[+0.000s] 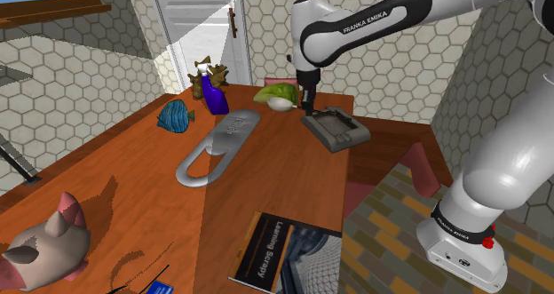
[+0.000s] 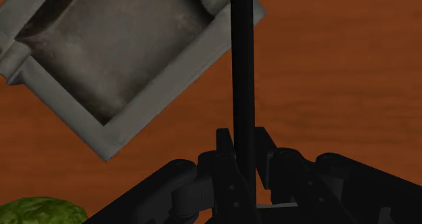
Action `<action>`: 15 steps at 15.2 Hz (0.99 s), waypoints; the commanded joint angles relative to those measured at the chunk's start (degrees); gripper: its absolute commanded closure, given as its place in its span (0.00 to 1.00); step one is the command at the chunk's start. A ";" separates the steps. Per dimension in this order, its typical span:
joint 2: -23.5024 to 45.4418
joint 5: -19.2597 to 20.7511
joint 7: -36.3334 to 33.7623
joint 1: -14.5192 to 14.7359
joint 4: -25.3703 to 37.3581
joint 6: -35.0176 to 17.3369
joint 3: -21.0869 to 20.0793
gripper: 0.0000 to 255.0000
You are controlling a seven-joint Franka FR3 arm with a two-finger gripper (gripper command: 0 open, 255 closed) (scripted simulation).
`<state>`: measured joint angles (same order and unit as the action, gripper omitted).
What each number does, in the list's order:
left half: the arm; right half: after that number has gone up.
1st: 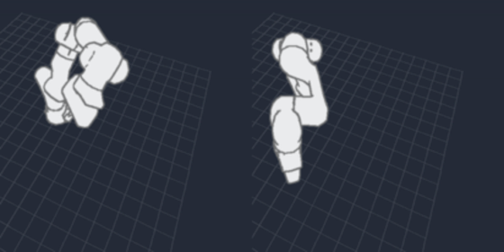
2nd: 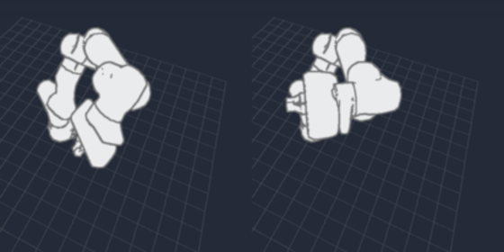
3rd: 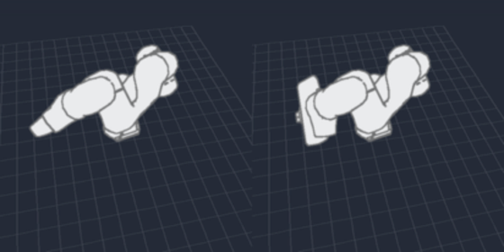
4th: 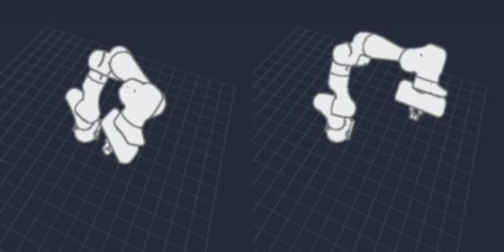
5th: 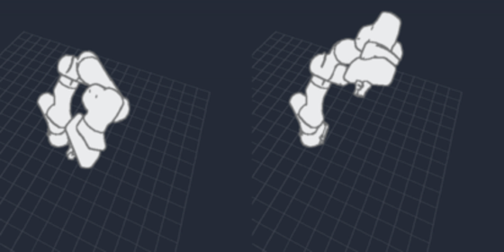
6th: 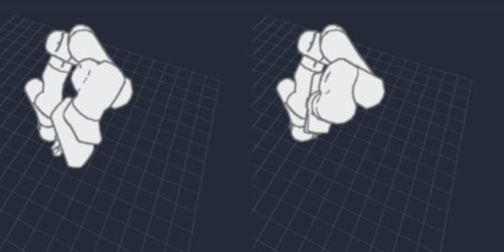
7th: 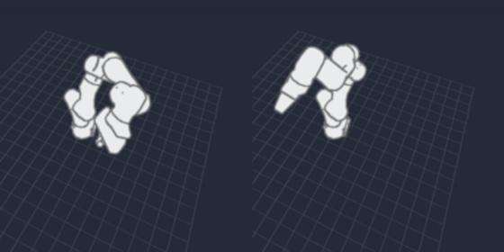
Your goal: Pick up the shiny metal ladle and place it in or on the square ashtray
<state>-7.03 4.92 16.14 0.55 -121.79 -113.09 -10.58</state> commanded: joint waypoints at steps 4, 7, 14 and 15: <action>-3.03 0.38 7.14 -3.09 -3.31 -1.00 4.14 1.00; -4.30 0.86 11.31 -4.94 -4.68 -1.50 6.70 1.00; -4.37 1.63 15.42 -6.92 -7.15 -4.32 9.48 1.00; -4.11 1.69 15.33 -6.93 -7.67 -5.10 9.49 1.00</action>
<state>-11.26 6.55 31.55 -6.38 -128.74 -117.32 -1.09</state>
